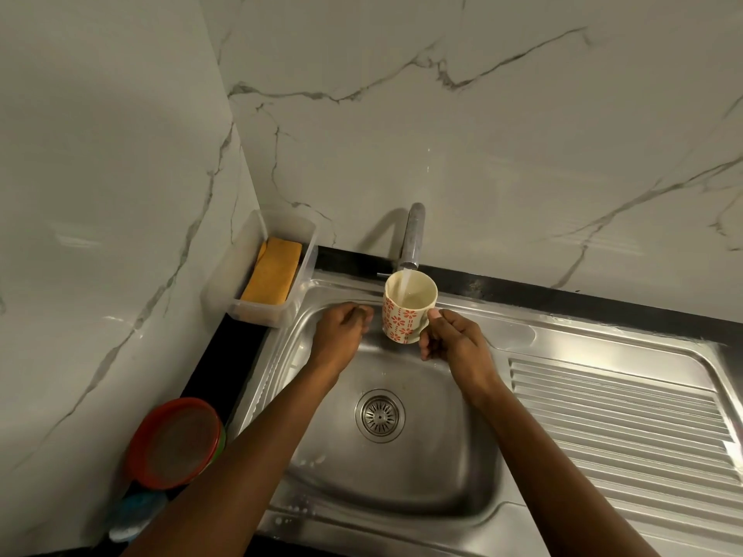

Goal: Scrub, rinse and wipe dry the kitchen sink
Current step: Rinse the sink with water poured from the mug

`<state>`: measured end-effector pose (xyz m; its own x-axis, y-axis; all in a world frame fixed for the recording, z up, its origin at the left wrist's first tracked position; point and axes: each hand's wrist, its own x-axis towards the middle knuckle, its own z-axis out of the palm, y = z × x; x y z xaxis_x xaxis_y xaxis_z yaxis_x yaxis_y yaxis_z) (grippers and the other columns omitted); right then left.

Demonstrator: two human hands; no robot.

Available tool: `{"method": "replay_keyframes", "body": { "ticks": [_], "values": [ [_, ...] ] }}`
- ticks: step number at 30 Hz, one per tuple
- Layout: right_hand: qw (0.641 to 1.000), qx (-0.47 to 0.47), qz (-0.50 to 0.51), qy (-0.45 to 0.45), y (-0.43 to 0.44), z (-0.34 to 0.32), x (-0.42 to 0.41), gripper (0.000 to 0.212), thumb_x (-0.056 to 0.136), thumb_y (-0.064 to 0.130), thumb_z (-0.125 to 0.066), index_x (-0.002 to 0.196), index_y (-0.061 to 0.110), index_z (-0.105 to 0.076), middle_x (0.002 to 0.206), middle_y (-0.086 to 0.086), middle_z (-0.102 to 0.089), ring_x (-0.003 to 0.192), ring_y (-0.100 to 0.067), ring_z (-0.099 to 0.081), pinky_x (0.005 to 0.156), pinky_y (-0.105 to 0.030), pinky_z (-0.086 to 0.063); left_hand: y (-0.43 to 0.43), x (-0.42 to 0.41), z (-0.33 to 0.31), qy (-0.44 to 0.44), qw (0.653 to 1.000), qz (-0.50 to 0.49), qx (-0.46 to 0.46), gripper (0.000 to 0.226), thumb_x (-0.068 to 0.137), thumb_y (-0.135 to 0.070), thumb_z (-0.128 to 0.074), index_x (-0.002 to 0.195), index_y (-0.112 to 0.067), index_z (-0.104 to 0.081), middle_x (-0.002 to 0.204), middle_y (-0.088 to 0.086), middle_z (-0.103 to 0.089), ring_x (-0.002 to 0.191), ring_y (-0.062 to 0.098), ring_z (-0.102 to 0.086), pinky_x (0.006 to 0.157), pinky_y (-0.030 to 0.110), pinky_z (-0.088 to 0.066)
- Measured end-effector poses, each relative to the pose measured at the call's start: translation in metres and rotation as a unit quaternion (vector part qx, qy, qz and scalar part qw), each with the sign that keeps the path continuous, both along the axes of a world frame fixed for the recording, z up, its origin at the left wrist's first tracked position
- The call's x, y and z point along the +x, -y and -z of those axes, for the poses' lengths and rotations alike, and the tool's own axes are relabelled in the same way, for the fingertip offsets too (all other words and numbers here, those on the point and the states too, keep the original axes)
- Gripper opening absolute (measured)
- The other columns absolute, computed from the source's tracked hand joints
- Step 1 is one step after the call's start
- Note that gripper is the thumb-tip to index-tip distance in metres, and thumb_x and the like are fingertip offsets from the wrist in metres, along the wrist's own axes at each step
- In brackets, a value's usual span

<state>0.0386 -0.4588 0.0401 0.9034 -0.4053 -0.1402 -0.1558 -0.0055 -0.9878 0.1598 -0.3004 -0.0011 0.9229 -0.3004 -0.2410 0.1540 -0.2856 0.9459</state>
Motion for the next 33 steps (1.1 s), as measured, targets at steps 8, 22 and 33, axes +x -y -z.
{"method": "replay_keyframes", "body": {
  "ticks": [8, 22, 33],
  "values": [
    [1.000, 0.003, 0.001, -0.005, 0.0001, 0.0000, 0.0006, 0.040, 0.111, 0.029, -0.045, 0.088, 0.003, -0.064, 0.078, -0.012, -0.066, 0.073, -0.025, -0.060, 0.075, -0.037, -0.054, -0.0023, -0.0012, -0.0070, -0.001, 1.000, 0.001, -0.008, 0.023, 0.103, -0.016, -0.055, 0.093, -0.023, -0.075, 0.101, 0.007, -0.078, 0.099, 0.027, -0.072, 0.098, 0.050, -0.058],
    [1.000, 0.004, -0.003, -0.002, -0.0036, -0.0018, 0.0027, 0.040, 0.111, 0.028, -0.045, 0.087, 0.002, -0.064, 0.077, -0.014, -0.066, 0.071, -0.024, -0.059, 0.071, -0.031, -0.054, -0.0004, -0.0008, -0.0098, 0.007, 1.000, 0.006, 0.006, 0.024, 0.104, -0.018, -0.054, 0.103, -0.013, -0.077, 0.100, 0.007, -0.078, 0.098, 0.026, -0.072, 0.098, 0.053, -0.057],
    [1.000, 0.008, -0.004, 0.000, -0.0005, -0.0011, 0.0071, 0.041, 0.111, 0.030, -0.046, 0.087, 0.002, -0.064, 0.077, -0.014, -0.066, 0.070, -0.025, -0.058, 0.071, -0.033, -0.053, 0.0021, -0.0032, -0.0078, 0.010, 1.000, 0.008, 0.001, 0.023, 0.105, -0.018, -0.054, 0.097, -0.023, -0.076, 0.100, 0.004, -0.078, 0.098, 0.021, -0.073, 0.098, 0.050, -0.058]
  ]
}}
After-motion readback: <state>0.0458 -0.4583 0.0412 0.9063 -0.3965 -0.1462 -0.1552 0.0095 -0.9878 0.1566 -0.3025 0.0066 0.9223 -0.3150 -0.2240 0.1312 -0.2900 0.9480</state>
